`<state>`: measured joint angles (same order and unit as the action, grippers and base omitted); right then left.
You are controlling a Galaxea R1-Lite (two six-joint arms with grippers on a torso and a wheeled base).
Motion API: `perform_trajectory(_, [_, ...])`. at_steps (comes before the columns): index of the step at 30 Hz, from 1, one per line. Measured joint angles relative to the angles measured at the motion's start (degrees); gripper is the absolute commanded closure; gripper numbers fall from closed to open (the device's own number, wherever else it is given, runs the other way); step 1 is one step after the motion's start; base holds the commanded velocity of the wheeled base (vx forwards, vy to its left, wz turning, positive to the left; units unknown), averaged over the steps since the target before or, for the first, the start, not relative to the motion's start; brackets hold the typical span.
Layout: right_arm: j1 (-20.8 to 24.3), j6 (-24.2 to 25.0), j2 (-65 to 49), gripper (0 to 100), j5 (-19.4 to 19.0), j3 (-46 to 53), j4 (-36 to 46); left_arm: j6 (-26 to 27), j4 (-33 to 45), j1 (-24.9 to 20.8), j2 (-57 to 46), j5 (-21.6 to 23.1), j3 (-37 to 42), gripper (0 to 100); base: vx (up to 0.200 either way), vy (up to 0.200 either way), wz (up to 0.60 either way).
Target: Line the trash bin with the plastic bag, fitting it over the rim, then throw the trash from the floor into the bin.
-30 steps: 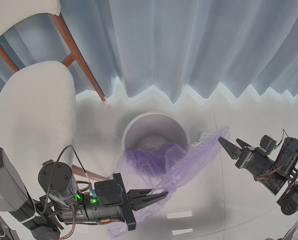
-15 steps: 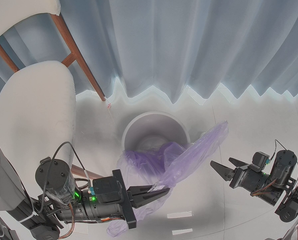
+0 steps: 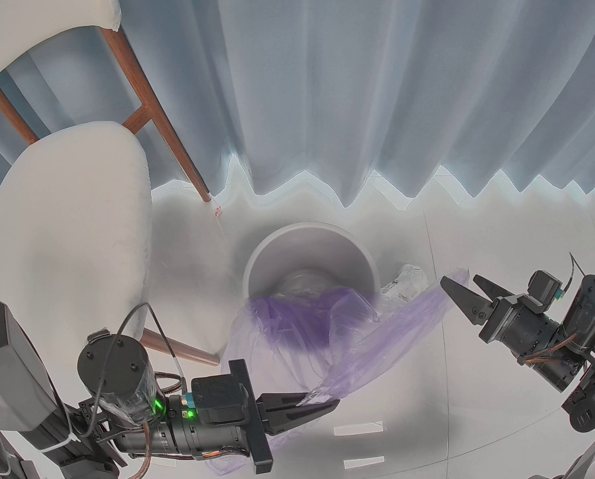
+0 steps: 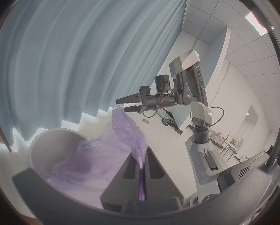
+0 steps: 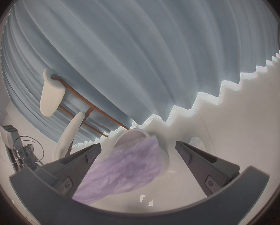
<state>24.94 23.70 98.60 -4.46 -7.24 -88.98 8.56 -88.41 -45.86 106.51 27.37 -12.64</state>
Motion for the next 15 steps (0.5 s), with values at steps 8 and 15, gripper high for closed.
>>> perform_trajectory(8, [-2.0,-1.3,1.2,0,-0.3,0.3,0.0,0.4,-0.1,-0.5,0.0,0.0,0.4,100,0.0,0.0,0.0])
perform_trajectory(15, [-1.1,-5.1,2.5,0,-1.4,3.6,0.0,0.5,-0.1,-0.3,0.0,0.0,0.0,100,0.0,0.0,0.0])
